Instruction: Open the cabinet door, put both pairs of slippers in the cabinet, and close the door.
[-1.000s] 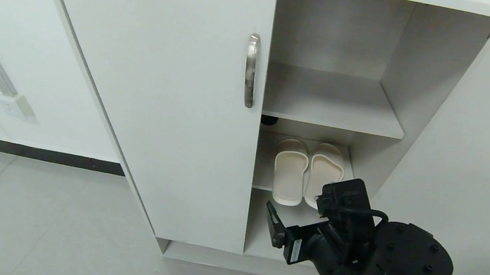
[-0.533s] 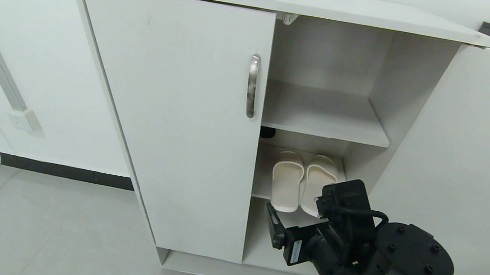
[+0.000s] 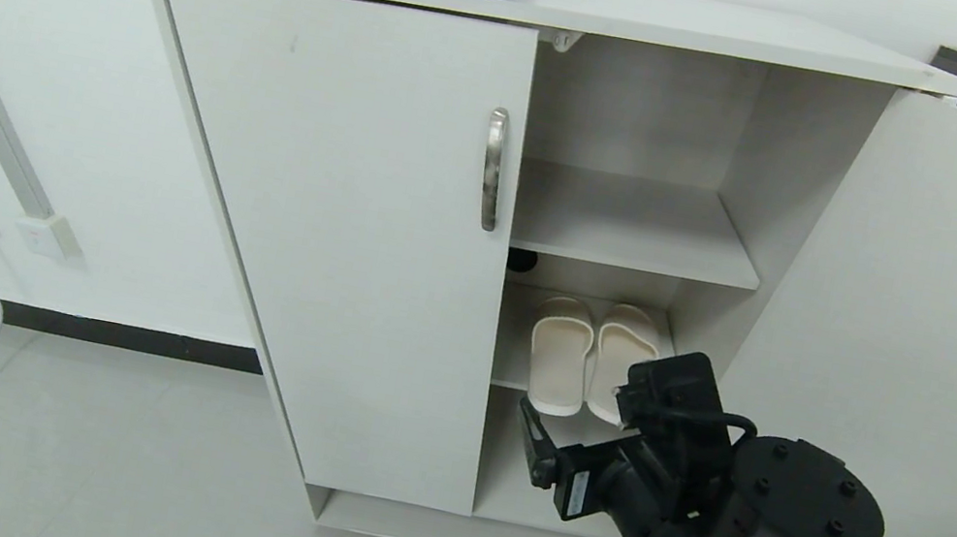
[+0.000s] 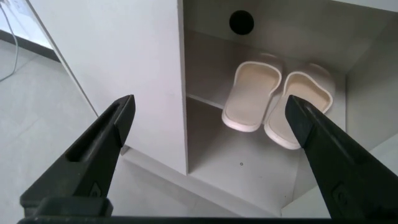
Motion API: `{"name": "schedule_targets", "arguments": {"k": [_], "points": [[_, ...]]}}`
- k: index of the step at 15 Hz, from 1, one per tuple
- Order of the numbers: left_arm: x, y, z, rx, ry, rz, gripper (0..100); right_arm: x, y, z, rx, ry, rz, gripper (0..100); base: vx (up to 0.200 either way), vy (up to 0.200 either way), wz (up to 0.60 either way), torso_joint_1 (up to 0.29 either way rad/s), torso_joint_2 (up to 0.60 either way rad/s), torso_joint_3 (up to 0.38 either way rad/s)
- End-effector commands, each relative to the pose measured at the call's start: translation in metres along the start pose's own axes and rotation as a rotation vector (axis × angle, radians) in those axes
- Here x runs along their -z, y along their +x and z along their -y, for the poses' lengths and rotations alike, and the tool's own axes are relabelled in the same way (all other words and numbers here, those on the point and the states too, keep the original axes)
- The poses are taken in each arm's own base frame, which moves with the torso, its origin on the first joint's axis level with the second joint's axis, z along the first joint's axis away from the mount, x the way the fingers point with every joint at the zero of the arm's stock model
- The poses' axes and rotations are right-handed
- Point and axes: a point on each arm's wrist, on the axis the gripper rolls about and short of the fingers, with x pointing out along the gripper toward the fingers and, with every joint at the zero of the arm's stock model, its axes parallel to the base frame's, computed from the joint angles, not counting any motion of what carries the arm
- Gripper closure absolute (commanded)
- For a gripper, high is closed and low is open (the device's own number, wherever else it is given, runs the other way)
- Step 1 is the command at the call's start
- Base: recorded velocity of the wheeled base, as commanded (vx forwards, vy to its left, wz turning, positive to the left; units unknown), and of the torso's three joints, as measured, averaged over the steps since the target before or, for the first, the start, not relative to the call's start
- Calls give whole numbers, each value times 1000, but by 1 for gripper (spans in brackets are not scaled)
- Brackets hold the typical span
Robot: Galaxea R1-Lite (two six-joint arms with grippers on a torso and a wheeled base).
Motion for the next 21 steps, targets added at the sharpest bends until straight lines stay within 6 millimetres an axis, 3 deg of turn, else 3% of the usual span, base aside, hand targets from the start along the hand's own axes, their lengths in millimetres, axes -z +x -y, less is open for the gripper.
{"name": "schedule_targets", "arguments": {"k": [1, 15, 21], "points": [[0, 0, 0, 0, 1, -2, 100, 3, 1, -1, -2, -4, -7, 0, 0, 0, 0, 0, 0, 0], [0, 0, 0, -2, -1, -3, 100, 7, 2, -2, -10, -11, -18, 0, 0, 186, 0, 0, 3, 4], [0, 0, 0, 0, 1, -3, 100, 16, 1, -2, -9, -41, -44, 0, 0, 0, 0, 0, 0, 0]]}}
